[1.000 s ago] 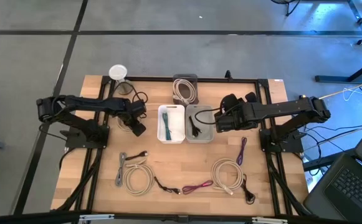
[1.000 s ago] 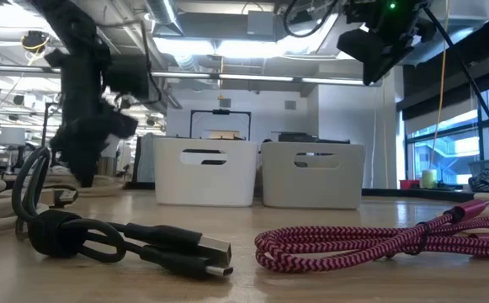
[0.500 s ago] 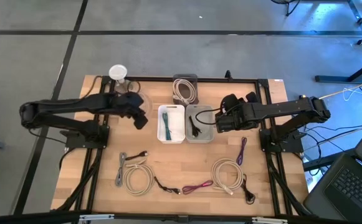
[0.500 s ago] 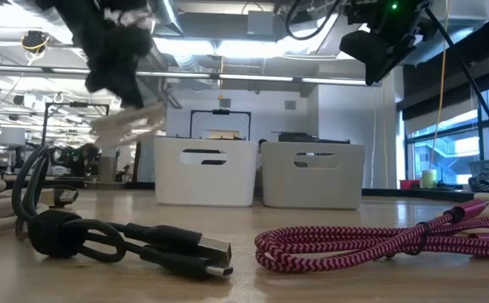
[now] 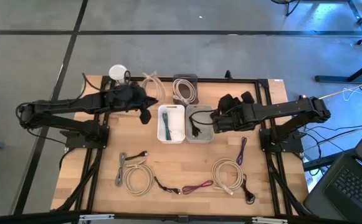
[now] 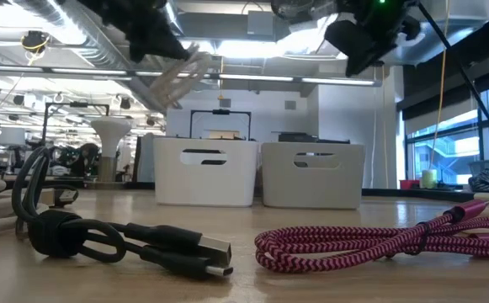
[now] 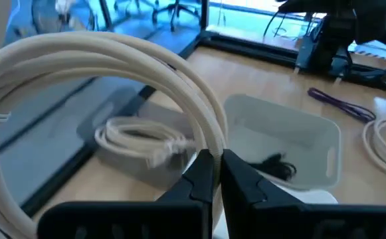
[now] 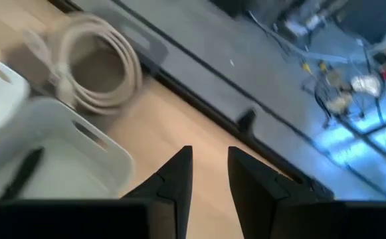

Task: Pick & Place USB Port
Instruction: Put the light brown HDMI cable into the black bin

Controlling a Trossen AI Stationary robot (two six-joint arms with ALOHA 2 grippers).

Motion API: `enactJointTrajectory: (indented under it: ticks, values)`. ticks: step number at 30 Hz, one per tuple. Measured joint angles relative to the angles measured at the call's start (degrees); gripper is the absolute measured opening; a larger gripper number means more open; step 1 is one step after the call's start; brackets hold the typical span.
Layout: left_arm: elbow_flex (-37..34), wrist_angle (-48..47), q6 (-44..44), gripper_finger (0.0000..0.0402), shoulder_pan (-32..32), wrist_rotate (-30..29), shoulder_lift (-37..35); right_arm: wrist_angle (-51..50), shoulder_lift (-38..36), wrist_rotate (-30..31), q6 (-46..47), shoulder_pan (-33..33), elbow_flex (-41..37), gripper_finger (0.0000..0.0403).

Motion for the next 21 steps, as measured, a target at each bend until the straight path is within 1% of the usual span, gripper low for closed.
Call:
enactJointTrajectory:
  ticks: [2,4,5,9,11,14,18,21]
  values:
    - [0.0,3.0,3.2,0.0004,0.0,-0.6,2.4,4.8,0.0,0.5,-5.1,0.0,0.0,0.0099]
    - [0.0,5.6,8.1,0.0004,-0.6,-3.0,5.0,9.9,-0.3,0.4,-10.1,-0.1,0.0,0.0099]
    - [0.0,6.7,10.6,0.0003,-1.2,-4.9,6.3,12.4,-0.6,0.5,-12.4,-0.4,0.0,0.0099]
    - [0.0,9.9,19.9,0.0003,-4.5,-15.8,10.6,20.5,-3.8,0.1,-19.8,-1.1,0.0,0.0099]
    - [0.0,10.8,23.1,0.0003,-6.1,-20.5,11.7,24.2,-6.0,-1.3,-22.8,-1.6,0.0,0.0099]
    - [0.0,13.3,26.7,0.0003,-8.0,-24.7,12.7,32.5,-8.7,-6.0,-29.8,-2.1,0.0,0.0099]
    - [0.1,17.3,31.1,0.0003,-9.4,-25.5,13.3,45.1,-9.5,-16.2,-41.0,-3.3,0.0,0.0099]
    - [0.1,19.0,32.5,0.0003,-9.7,-25.7,13.3,50.0,-9.2,-22.2,-44.1,-4.7,0.0,0.0099]
